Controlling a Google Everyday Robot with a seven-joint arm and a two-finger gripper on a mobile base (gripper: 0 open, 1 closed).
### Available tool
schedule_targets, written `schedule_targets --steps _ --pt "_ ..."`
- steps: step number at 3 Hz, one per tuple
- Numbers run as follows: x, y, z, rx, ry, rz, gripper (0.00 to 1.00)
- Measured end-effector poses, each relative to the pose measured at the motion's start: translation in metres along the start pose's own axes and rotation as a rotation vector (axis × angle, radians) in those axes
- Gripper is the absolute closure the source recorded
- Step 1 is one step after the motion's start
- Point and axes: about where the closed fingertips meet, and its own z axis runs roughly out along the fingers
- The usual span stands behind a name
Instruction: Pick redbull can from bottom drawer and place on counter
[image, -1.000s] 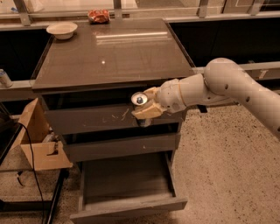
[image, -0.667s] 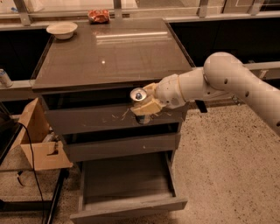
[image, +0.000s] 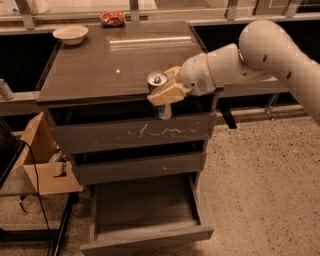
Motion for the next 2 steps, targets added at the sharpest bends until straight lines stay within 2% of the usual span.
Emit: schedule_targets --steps 1,2 --pt "-0.03 -0.026 -0.019 0.041 -0.004 0.024 1.0" --pt "-0.046 -0.058 -0.025 0.069 -0.005 0.041 1.0"
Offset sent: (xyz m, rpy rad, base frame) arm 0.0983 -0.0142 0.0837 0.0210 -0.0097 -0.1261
